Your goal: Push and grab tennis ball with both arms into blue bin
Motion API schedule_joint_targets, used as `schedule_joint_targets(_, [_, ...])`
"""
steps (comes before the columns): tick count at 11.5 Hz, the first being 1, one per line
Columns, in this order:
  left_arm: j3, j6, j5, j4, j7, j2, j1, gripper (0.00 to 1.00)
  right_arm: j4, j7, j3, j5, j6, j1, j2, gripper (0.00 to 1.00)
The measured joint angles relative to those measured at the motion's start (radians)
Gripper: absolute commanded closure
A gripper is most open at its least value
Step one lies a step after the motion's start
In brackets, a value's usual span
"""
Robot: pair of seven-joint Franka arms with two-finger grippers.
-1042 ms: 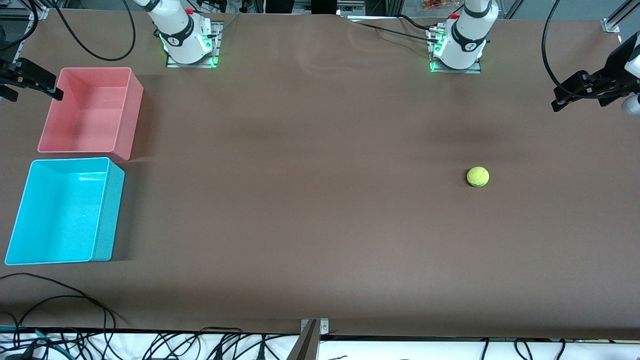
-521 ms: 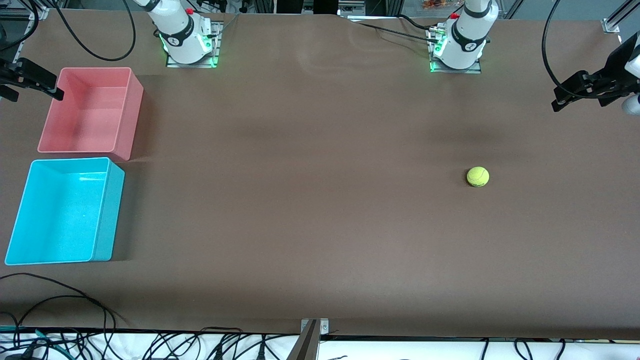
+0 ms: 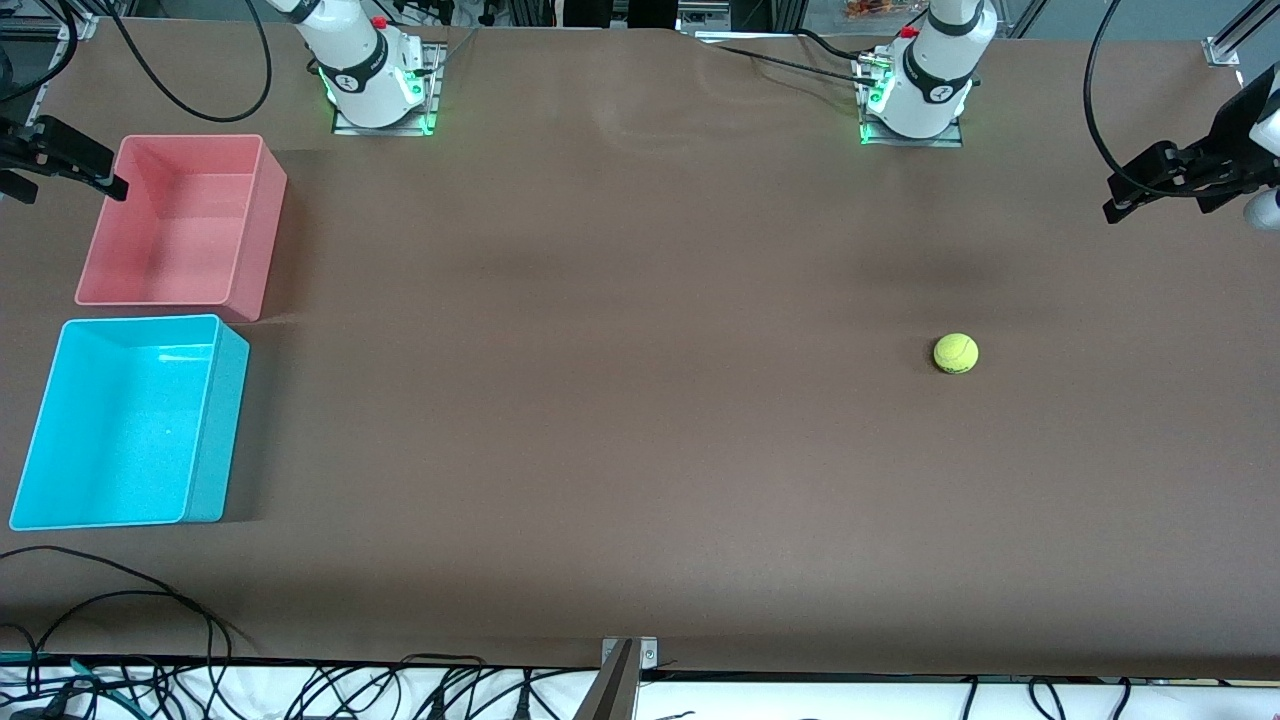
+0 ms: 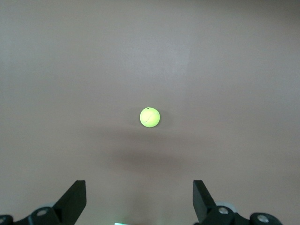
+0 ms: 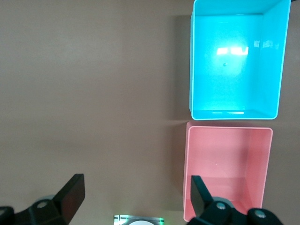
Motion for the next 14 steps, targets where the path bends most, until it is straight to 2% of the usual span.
schedule_joint_targets(14, [0.007,-0.036,-0.011,0.0,0.0,0.008,0.034,0.0,0.0,0.0,-0.001,0.0,0.0,0.0,0.0,0.0])
